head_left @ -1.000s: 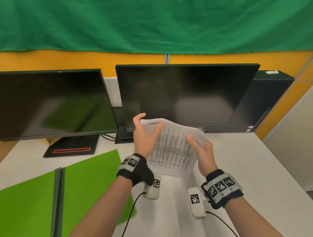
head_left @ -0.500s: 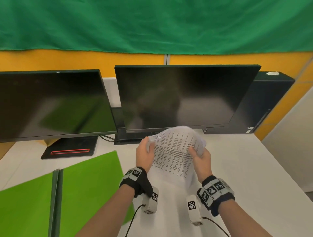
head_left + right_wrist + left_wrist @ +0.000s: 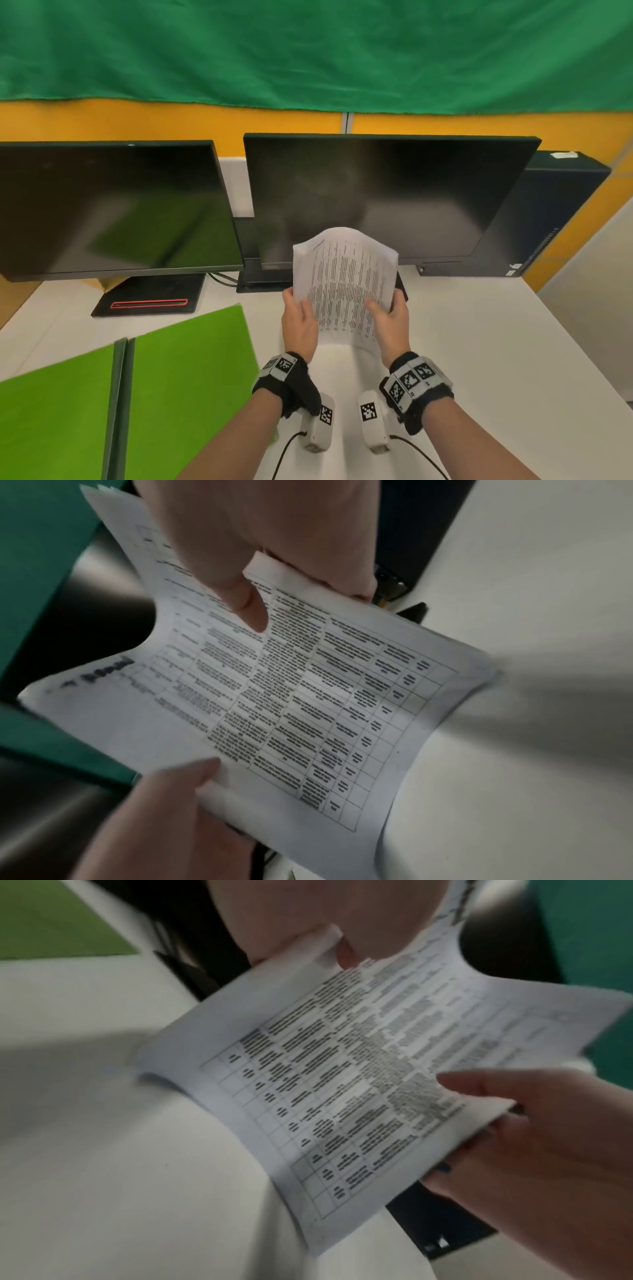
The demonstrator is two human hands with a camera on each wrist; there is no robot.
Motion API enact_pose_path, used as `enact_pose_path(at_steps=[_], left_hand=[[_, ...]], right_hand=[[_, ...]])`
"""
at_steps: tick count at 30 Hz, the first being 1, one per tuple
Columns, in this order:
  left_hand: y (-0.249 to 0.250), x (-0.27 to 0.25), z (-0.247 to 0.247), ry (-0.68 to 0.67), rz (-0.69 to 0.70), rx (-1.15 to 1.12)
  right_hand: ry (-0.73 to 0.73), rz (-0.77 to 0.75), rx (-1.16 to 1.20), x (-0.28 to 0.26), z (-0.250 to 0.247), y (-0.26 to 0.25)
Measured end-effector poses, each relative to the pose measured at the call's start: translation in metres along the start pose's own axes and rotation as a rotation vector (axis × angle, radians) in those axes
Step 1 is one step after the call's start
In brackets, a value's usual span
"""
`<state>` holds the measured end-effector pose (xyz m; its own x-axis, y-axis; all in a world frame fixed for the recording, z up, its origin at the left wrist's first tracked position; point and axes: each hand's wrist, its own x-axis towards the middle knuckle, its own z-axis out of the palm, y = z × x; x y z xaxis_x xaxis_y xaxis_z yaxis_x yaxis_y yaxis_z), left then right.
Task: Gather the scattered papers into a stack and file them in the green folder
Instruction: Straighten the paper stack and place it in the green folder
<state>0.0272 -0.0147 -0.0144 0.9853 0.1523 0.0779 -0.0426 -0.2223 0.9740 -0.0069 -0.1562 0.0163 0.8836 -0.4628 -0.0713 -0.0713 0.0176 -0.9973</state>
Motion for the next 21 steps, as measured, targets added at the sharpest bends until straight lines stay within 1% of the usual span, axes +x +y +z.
enact_pose_path(at_steps=[2,4,9,13,15,17,19,20,21], left_hand=[[-0.006,0.005,0.0,-0.039,-0.067,-0.03],[-0.009,0.007,-0.001,-0.074,-0.099,-0.055],[-0.017,0.015,-0.005,-0.095,-0.162,-0.086],[-0.023,0.017,-0.021,-0.148,-0.198,-0.095],[-0.024,0.016,-0.038,-0.181,-0.181,-0.085],[-0.022,0.011,-0.057,-0.181,-0.192,-0.085],[-0.026,0.001,-0.077,-0.152,-0.208,-0.087],[-0.031,-0.005,-0.088,-0.105,-0.188,-0.037],[-0.041,-0.007,-0.1,-0.037,-0.157,0.119]], right_hand=[[-0.002,0.066,0.031,0.005,-0.002,0.001],[-0.012,0.127,0.06,0.011,-0.005,0.004],[-0.03,0.213,0.041,0.014,-0.004,0.015],[-0.068,0.192,0.013,0.013,-0.007,0.016],[-0.126,0.152,-0.034,0.007,-0.011,0.017],[-0.191,0.096,-0.104,-0.001,-0.013,0.022],[-0.211,0.07,-0.181,-0.005,-0.013,0.032],[-0.205,0.073,-0.221,-0.006,-0.014,0.039],[-0.202,0.084,-0.254,-0.005,-0.016,0.047]])
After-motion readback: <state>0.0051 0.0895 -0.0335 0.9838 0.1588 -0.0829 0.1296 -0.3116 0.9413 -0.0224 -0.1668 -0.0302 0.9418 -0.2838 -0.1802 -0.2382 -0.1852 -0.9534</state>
